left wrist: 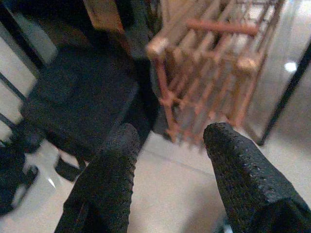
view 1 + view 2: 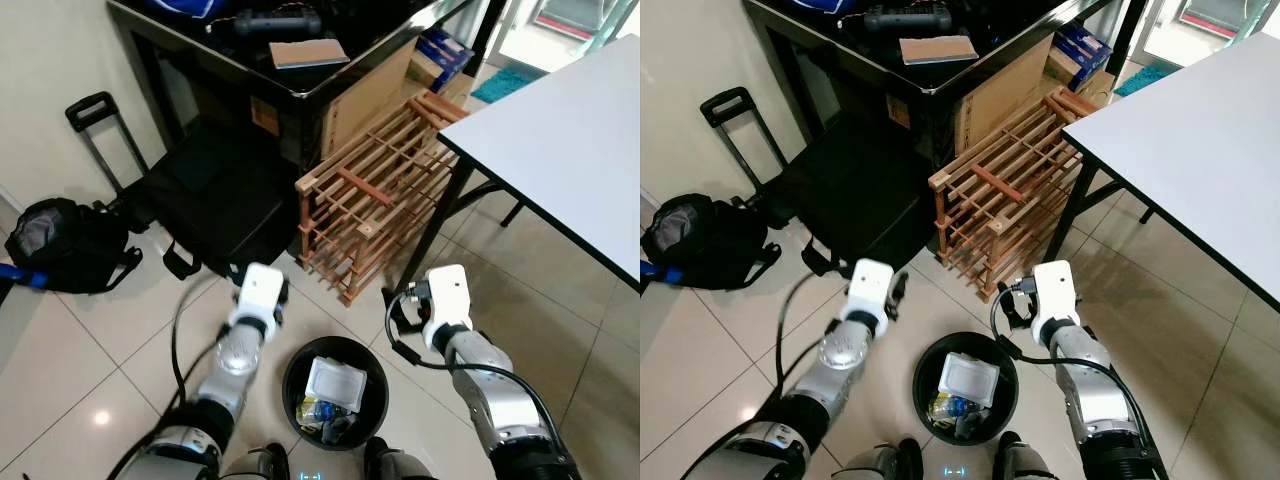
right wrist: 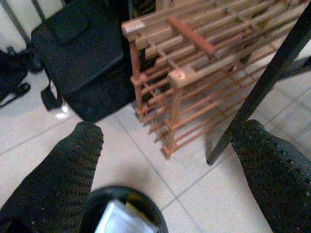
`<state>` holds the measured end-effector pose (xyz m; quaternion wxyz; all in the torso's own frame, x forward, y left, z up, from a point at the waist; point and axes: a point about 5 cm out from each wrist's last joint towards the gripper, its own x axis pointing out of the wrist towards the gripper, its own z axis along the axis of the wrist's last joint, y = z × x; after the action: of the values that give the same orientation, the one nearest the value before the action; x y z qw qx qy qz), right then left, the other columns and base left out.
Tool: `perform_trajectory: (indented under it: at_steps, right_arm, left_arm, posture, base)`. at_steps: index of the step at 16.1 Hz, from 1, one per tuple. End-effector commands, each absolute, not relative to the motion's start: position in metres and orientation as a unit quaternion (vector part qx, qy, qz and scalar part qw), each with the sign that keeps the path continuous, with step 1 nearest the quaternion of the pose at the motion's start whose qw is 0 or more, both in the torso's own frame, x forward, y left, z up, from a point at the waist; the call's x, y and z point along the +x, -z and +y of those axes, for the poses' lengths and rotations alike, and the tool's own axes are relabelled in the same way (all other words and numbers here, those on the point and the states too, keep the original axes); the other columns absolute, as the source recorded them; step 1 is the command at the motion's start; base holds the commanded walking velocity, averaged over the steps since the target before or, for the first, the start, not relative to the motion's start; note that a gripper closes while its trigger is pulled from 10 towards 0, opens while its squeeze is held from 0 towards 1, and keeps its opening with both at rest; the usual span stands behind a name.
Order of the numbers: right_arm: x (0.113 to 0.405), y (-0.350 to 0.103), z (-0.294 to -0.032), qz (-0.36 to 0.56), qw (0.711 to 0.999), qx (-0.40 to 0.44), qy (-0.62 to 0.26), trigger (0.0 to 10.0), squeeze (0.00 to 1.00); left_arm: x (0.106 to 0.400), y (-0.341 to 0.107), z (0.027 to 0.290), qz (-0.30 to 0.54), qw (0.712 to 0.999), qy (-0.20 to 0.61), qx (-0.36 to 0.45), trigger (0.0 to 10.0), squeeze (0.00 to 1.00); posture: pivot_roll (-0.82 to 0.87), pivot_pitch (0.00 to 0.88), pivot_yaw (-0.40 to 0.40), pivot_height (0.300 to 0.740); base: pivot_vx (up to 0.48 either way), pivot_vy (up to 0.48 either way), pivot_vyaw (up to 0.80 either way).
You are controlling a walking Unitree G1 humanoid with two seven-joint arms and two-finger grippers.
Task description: Picking trash to rubbish bin
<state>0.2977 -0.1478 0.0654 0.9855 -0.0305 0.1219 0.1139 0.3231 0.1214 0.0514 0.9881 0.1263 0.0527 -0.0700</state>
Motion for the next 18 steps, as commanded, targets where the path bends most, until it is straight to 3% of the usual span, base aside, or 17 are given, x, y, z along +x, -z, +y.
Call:
perform_trajectory:
  at_steps: [1, 3, 7, 18]
  right_arm:
    - [0.303, -0.08, -0.149, 0.077, 0.991, -0.035, -0.1, 10.0, 0.0]
    - [0.311, -0.099, -0.147, 0.021, 0.997, -0.01, -0.077, 10.0, 0.0]
    - [0.318, -0.125, -0.15, -0.048, 0.998, 0.009, -0.045, 10.0, 0.0]
    - [0.316, -0.132, -0.158, -0.084, 0.996, 0.027, -0.004, 10.0, 0.0]
  left_arm:
    - [0.328, -0.069, 0.118, 0.001, 0.989, 0.063, 0.132, 10.0, 0.0]
    - [0.337, -0.1, 0.118, -0.07, 0.991, 0.036, 0.106, 10.0, 0.0]
    - [0.342, -0.132, 0.123, -0.126, 0.987, 0.015, 0.098, 10.0, 0.0]
    - [0.329, -0.139, 0.129, -0.155, 0.983, -0.008, 0.094, 10.0, 0.0]
  posture:
    - [-0.07, 0.153, 0.047, 0.74]
    - [-0.06, 0.137, 0.05, 0.74]
    - [-0.08, 0.106, 0.06, 0.74]
    - [-0.06, 0.106, 0.054, 0.74]
  base:
    - [0.0, 0.0, 0.0]
    - [0.0, 0.0, 0.0]
    - [0.0, 0.0, 0.0]
    - [0.0, 0.0, 0.0]
